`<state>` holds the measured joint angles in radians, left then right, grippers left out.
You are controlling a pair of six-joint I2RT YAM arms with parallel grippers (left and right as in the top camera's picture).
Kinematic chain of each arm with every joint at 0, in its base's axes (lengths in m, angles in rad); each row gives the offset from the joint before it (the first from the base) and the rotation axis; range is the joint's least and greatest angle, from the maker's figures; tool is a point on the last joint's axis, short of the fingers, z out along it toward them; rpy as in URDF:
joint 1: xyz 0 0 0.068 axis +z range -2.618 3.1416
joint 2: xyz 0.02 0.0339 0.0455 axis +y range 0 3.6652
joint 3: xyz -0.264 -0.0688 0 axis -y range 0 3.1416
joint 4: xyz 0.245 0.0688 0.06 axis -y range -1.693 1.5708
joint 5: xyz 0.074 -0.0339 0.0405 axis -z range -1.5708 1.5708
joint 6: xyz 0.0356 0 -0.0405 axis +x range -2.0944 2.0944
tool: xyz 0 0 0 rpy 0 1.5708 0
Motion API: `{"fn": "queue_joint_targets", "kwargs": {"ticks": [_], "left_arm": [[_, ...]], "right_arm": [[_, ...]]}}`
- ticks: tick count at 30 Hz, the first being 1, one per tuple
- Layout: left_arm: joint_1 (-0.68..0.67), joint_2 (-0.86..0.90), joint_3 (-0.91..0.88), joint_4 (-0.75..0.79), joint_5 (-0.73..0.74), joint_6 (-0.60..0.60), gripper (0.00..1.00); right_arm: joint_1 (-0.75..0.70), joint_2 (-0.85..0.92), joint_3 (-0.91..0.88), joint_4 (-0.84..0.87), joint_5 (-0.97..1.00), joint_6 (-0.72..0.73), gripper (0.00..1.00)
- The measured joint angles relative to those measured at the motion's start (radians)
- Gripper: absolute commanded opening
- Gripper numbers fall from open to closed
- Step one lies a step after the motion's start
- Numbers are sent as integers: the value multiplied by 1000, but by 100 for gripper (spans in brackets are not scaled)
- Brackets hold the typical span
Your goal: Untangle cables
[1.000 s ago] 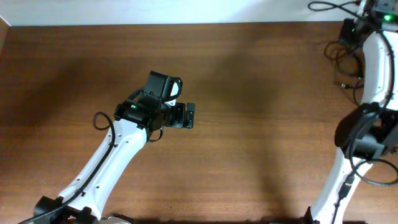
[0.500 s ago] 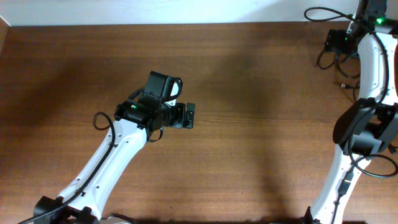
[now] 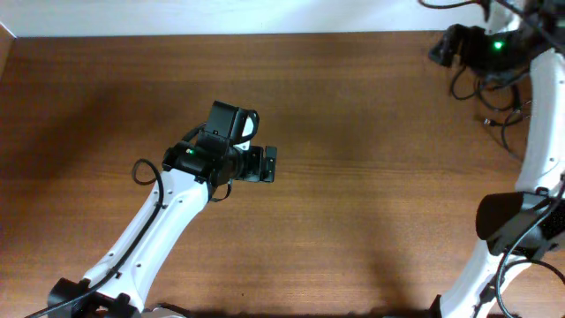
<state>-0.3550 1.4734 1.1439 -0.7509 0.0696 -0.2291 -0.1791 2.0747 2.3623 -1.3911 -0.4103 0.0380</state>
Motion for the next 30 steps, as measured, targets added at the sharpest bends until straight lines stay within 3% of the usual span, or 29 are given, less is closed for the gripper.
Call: {"fn": "queue_joint_targets", "kwargs": {"ticks": [30], "left_arm": [[0, -4, -29, 48, 0, 0, 99]], "right_arm": [[50, 0, 0, -1, -11, 6, 98]]}}
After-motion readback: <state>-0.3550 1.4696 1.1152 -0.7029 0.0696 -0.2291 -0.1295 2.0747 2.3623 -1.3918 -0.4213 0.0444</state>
